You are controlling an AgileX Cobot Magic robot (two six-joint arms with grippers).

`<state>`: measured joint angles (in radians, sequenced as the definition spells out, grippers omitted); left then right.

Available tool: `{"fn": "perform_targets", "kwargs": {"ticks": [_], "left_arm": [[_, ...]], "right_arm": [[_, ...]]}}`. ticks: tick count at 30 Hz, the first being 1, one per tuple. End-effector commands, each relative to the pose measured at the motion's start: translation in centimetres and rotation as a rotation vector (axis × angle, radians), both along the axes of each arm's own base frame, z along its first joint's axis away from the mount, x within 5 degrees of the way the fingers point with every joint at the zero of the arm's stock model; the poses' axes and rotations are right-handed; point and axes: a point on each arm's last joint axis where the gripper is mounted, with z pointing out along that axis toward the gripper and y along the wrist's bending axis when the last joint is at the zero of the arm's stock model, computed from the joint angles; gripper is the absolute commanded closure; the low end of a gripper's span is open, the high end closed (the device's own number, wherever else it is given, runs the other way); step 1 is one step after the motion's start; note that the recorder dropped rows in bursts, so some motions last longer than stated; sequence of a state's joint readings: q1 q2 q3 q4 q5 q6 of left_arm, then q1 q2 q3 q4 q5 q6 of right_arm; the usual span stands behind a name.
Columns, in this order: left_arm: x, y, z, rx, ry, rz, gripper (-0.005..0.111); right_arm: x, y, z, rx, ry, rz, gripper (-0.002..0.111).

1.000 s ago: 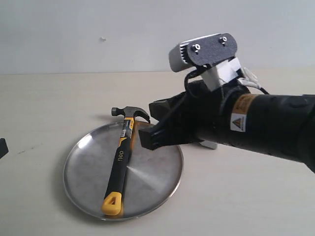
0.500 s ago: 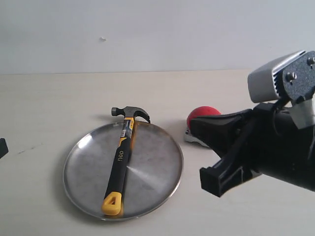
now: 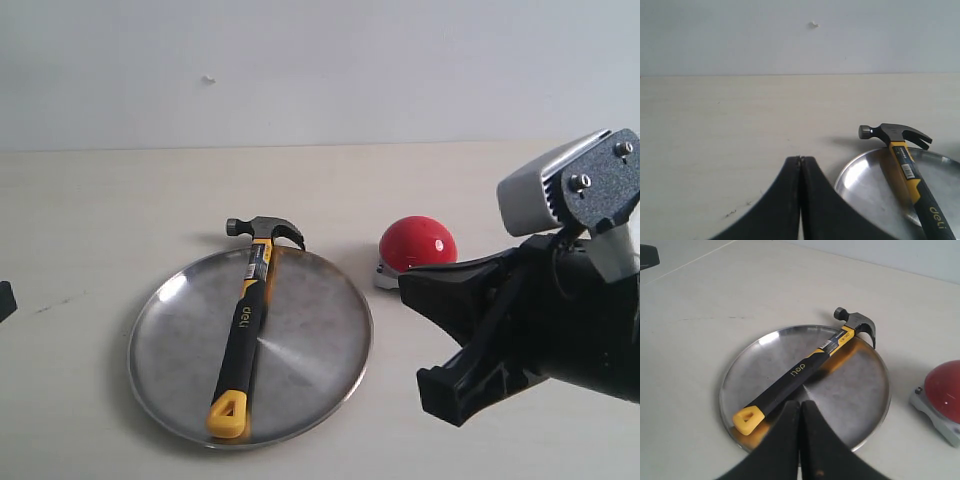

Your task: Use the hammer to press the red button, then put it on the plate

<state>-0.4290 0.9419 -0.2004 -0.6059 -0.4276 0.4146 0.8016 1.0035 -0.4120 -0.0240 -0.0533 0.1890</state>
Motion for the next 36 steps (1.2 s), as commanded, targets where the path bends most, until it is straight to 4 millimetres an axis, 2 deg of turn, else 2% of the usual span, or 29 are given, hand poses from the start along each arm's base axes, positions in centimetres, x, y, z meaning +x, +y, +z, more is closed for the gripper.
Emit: {"fn": "perform_targets", "kwargs": {"ticks": [1, 12, 19, 24, 31, 36], "left_arm": [[-0.1, 0.0, 0.1, -0.002, -0.013, 0.0, 0.107], [-0.1, 0.0, 0.1, -0.002, -0.013, 0.0, 0.107], [-0.1, 0.0, 0.1, -0.002, -0.013, 0.0, 0.107], [-0.1, 0.0, 0.1, -0.002, -0.013, 0.0, 0.107], [-0.1, 0.0, 0.1, -0.002, -0.013, 0.0, 0.107], [-0.1, 0.0, 0.1, -0.002, -0.013, 0.0, 0.107]], "right_arm": [[-0.1, -0.1, -0.1, -0.032, -0.035, 0.025, 0.108], [-0.1, -0.6, 0.5, -0.033, -0.082, 0.017, 0.108], [1.6, -4.8, 2.2, 0.071, -0.103, -0.252, 0.108], [1.4, -7.8, 3.3, 0.106, -0.12, -0.418, 0.108], [0.6, -9.9, 3.9, 0.105, -0.151, -0.532, 0.108], [-0.2, -10.6, 2.8, 0.071, -0.173, -0.552, 0.108]]}}
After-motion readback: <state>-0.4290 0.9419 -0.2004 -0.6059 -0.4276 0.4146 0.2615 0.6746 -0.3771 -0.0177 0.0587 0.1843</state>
